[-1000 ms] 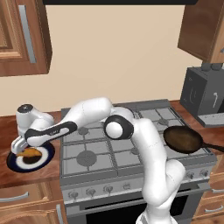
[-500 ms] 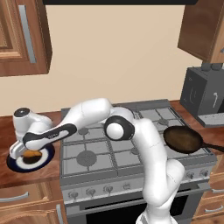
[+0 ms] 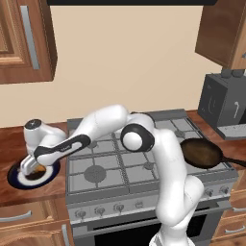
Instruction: Pick the croissant and place it on the pan. Then turn on the stove to warm the croissant.
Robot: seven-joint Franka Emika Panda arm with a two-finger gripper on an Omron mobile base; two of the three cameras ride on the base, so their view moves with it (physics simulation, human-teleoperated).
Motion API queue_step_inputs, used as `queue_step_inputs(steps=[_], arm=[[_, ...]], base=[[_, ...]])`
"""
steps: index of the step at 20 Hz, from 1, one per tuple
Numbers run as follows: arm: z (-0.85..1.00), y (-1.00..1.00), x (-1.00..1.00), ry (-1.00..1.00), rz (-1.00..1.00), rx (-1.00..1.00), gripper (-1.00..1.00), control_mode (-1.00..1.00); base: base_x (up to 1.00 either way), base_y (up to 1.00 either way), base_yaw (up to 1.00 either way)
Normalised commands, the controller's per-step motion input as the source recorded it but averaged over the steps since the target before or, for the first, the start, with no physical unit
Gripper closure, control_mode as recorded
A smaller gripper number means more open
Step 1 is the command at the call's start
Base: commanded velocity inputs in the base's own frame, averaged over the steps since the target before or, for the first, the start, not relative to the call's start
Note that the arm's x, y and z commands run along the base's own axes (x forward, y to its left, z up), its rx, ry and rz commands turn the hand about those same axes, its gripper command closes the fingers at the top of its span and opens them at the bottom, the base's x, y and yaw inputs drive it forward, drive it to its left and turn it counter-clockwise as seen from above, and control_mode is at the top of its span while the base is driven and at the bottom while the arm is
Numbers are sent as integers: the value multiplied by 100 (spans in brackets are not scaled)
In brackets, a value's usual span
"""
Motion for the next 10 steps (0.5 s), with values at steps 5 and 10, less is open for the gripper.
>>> queue_step_inputs(steps=[5,10], arm=[[-29,1,0,0,0,0,-100,-100],[-23,6,11,0,0,0,-100,-100]], base=[[0,0,0],[0,0,0]])
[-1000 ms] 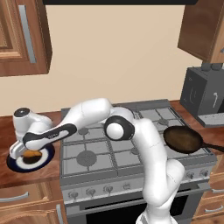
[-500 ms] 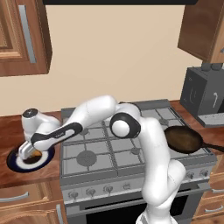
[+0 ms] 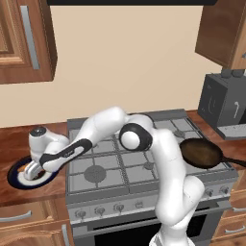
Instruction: Pick the croissant and place it on the pan. Then turn on the stove to warm the croissant.
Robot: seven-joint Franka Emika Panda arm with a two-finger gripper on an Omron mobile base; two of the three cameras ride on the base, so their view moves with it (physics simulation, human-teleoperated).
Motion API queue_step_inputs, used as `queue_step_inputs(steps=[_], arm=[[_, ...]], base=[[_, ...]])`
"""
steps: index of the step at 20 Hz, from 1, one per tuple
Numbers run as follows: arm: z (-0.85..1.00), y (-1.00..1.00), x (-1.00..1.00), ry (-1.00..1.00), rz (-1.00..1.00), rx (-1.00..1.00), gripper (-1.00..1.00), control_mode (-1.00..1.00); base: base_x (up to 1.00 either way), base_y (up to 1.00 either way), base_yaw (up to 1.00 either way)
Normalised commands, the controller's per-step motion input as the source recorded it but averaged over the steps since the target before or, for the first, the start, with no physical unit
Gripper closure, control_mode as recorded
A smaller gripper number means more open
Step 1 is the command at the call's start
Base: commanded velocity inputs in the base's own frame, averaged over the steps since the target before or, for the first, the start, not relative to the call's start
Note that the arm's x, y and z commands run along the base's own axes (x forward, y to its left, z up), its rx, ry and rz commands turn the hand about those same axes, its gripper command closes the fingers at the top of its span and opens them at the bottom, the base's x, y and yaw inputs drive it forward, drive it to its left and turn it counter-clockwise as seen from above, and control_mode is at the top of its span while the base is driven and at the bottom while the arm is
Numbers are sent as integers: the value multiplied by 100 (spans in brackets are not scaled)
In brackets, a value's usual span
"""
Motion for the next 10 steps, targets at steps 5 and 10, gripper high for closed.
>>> queue_step_inputs(steps=[5,10], arm=[[-10,16,19,0,0,0,100,-100],[0,7,-14,0,0,0,100,-100]], base=[[0,0,0],[0,0,0]])
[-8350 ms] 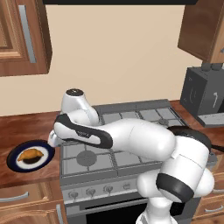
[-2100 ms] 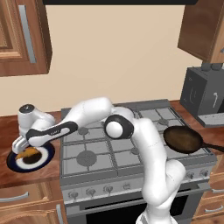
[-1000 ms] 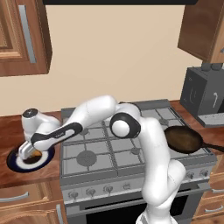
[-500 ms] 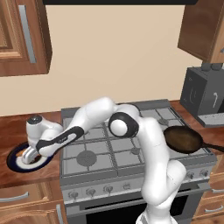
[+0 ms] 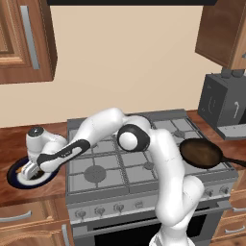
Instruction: Pick the croissant and place it on the pan. Then turn on the stove to warm the croissant.
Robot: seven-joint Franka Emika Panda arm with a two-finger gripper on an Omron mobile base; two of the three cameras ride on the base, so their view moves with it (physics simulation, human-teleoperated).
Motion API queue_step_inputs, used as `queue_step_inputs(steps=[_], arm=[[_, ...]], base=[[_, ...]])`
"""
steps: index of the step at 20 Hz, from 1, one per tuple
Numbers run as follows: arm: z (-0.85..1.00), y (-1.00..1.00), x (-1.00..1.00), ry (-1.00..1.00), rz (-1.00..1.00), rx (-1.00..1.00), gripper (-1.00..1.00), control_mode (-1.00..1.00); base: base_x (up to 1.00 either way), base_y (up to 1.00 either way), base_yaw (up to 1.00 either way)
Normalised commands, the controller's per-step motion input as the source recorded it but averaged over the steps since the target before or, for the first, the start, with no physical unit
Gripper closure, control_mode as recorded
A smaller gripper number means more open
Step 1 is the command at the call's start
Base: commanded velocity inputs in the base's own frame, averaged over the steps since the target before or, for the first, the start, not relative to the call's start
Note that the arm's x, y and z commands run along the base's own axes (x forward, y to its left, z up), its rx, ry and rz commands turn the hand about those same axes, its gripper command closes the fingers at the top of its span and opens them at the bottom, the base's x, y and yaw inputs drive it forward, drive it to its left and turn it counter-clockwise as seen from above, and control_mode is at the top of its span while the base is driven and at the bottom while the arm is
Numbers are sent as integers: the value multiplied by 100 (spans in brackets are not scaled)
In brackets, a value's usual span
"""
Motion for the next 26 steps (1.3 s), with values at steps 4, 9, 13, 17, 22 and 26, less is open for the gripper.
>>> queue_step_inputs(steps=[4,9,13,17,22,26], arm=[[5,-1,-46,-1,-1,0,100,-100],[34,-22,-70,-8,-1,0,100,-100],[48,-33,-58,-8,0,0,100,-100],[57,-41,-45,-7,-2,0,100,-100],[78,-40,-11,-5,-3,6,100,-100],[89,-45,-15,0,-1,14,100,-100]], base=[[0,0,0],[0,0,0],[0,0,0],[0,0,0],[0,0,0],[0,0,0]])
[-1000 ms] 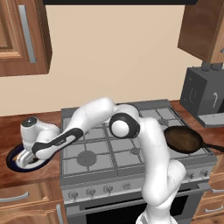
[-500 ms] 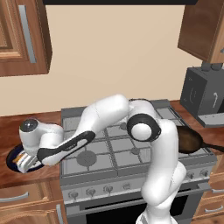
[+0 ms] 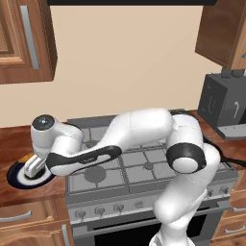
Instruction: Pick the croissant and place it on the pan. Then turn on the stove to warm the croissant.
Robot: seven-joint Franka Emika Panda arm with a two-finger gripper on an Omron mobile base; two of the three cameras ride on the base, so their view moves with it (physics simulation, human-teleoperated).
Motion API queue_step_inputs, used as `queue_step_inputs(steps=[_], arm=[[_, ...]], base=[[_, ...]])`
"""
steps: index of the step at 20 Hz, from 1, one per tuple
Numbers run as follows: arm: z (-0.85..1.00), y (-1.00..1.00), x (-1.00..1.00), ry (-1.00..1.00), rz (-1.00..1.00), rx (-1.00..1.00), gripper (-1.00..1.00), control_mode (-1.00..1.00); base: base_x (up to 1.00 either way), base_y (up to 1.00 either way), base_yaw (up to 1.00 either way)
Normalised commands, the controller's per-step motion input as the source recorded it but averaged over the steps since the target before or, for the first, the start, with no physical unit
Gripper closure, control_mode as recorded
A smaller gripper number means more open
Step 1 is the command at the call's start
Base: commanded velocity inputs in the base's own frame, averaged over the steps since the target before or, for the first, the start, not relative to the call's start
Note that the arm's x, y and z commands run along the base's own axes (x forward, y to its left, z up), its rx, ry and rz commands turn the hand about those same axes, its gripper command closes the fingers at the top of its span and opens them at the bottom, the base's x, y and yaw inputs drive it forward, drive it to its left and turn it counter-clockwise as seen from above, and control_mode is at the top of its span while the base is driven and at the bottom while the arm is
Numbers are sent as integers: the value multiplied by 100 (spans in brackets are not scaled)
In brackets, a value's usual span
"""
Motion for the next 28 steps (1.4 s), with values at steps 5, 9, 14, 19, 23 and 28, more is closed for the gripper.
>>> queue_step_inputs(steps=[5,9,14,19,23,28], arm=[[70,-51,-52,-5,0,9,100,-100],[47,-64,-74,-15,4,1,100,-100],[46,-78,-55,-8,3,1,100,-100],[48,-86,-39,0,0,4,100,-100],[34,-88,-23,0,0,8,100,-100],[18,-80,-3,0,0,7,100,-100]], base=[[0,0,0],[0,0,0],[0,0,0],[0,0,0],[0,0,0],[0,0,0]])
